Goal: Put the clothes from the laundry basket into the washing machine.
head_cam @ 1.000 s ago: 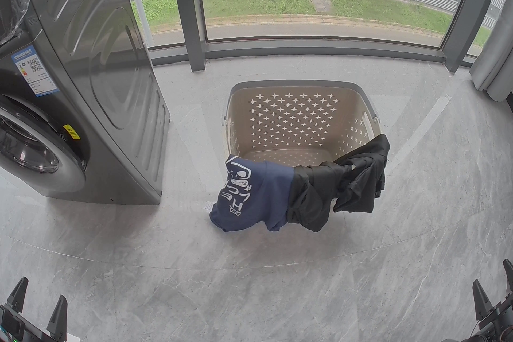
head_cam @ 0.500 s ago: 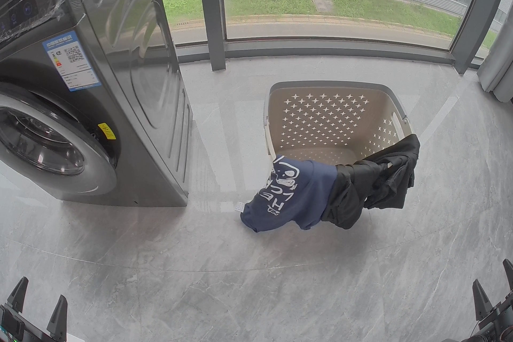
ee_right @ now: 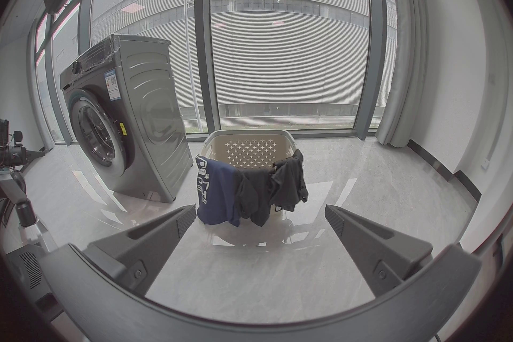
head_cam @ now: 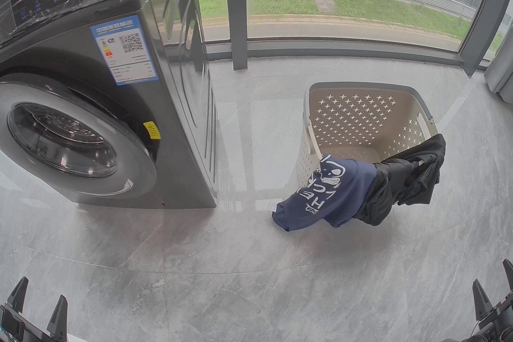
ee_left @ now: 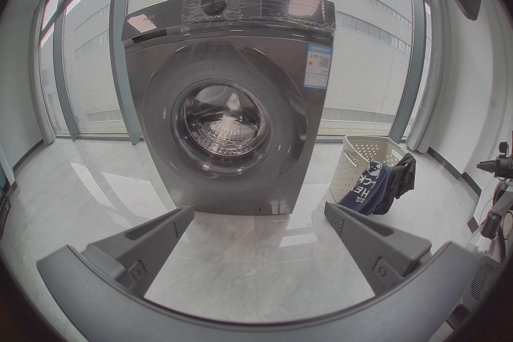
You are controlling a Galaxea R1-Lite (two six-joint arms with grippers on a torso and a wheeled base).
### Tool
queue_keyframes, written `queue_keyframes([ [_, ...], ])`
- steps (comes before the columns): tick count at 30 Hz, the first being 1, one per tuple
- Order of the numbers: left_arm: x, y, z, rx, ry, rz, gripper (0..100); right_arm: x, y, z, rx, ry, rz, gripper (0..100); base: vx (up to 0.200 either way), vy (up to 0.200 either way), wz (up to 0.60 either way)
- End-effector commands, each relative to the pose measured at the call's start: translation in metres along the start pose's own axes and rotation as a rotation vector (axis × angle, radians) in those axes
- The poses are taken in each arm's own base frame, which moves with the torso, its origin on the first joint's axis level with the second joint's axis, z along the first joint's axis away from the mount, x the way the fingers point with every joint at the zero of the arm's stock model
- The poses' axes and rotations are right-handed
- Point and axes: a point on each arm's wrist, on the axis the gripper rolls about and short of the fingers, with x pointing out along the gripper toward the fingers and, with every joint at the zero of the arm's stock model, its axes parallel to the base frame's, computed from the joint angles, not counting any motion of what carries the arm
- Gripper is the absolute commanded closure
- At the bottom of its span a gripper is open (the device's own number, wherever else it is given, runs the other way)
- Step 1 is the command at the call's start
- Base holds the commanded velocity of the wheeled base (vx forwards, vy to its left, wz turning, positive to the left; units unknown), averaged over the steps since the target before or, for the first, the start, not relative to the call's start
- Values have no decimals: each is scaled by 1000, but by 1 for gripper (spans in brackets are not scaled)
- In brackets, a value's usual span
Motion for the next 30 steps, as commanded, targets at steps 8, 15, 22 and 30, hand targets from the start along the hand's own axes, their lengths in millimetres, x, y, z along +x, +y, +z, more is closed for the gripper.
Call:
queue_keyframes([
  [8,0,0,-4,0,6,1,0,0,0,-5,0,0,1,0,0,200,0],
  [15,0,0,-4,0,6,1,0,0,0,-5,0,0,-1,0,0,200,0],
  [22,0,0,-4,0,6,1,0,0,0,-5,0,0,-1,0,0,200,0],
  [30,0,0,-4,0,6,1,0,0,0,-5,0,0,1,0,0,25,0],
])
